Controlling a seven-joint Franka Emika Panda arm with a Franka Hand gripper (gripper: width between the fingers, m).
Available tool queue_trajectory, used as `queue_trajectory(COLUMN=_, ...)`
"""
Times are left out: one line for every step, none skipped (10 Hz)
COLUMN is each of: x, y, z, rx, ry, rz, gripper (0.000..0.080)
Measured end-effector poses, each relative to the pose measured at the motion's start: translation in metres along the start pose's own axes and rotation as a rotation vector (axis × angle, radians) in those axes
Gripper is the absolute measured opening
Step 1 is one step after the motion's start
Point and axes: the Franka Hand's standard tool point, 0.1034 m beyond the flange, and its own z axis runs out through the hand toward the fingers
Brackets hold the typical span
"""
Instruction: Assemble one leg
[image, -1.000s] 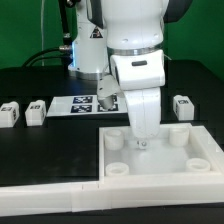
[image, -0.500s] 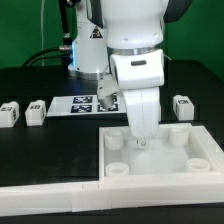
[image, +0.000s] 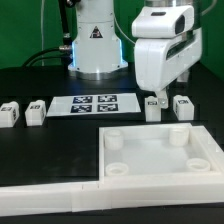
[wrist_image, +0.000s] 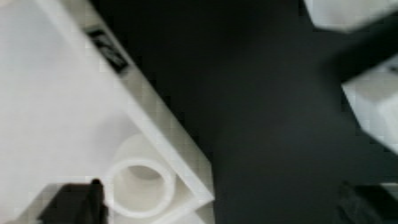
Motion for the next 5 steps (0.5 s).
queue_trajectory(x=-0.002, y=0.001, z=0.001, rx=0.003, ry=-0.002, rz=0.039, gripper=0.0649)
queue_trajectory(x=-0.001, y=0.000, z=0.001, rx=0.007, ry=0.001, rz=0.152, gripper=0.0649)
queue_trajectory(x=0.000, y=-0.001, z=0.001, rx=0.008, ry=0.000, rz=0.226, gripper=0.0649)
queue_trajectory(x=0.004, y=-0.011, z=-0.001, rx=0.018, ry=-0.014, rz=0.455, gripper=0.0649)
queue_trajectory(x=0.012, y=-0.024, z=-0.001, rx=0.017, ry=-0.012, rz=0.601, gripper=0.0649)
